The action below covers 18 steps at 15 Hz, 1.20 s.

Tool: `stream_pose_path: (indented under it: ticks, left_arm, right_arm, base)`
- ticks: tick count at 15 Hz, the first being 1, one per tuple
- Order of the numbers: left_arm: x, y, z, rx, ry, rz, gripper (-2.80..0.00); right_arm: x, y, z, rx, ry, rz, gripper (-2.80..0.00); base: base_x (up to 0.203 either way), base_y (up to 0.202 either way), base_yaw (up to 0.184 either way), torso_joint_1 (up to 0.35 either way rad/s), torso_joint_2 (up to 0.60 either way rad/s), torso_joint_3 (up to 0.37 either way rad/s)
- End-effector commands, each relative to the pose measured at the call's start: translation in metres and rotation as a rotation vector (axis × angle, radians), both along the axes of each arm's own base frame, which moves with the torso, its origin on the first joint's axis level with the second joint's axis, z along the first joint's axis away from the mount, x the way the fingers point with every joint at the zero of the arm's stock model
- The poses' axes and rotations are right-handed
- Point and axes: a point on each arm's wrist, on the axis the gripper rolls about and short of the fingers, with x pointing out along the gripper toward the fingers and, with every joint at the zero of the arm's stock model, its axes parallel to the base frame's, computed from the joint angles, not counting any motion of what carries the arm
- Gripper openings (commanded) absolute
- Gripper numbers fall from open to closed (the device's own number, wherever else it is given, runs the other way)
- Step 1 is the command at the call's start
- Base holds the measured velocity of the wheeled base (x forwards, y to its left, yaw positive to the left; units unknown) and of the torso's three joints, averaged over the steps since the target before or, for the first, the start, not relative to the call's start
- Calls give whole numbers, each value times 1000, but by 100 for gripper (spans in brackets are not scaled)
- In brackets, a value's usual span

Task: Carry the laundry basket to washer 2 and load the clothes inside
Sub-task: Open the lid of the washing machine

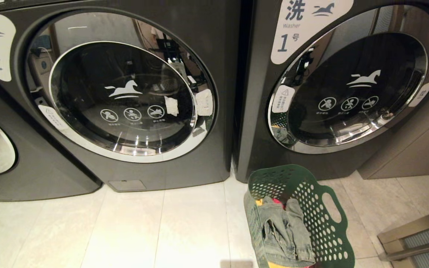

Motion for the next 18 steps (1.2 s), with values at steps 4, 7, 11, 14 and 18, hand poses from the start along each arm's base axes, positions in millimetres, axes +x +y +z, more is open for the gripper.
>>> stream_pose_path:
  ticks: [4, 7, 11, 14, 18]
  left_arm:
    - [0, 0, 0, 2, 3, 1, -280]
    - [0, 0, 0, 0, 3, 1, -280]
    - [0, 0, 0, 2, 3, 1, -280]
    - [0, 0, 0, 0, 3, -1, -280]
    - [0, 0, 0, 3, 3, -1, -280]
  right_arm:
    - [0, 0, 0, -4, 1, 3, -280]
    - [0, 0, 0, -4, 1, 1, -280]
    - [0, 0, 0, -2, 1, 1, -280]
    - [0, 0, 0, -2, 1, 1, -280]
    - [0, 0, 0, -1, 1, 1, -280]
  base:
    - [0, 0, 0, 4, 1, 204]
    - [0, 0, 0, 2, -2, 200]
    - [0, 0, 0, 2, 0, 199]
    - [0, 0, 0, 3, 2, 201]
    - [0, 0, 0, 0, 2, 107]
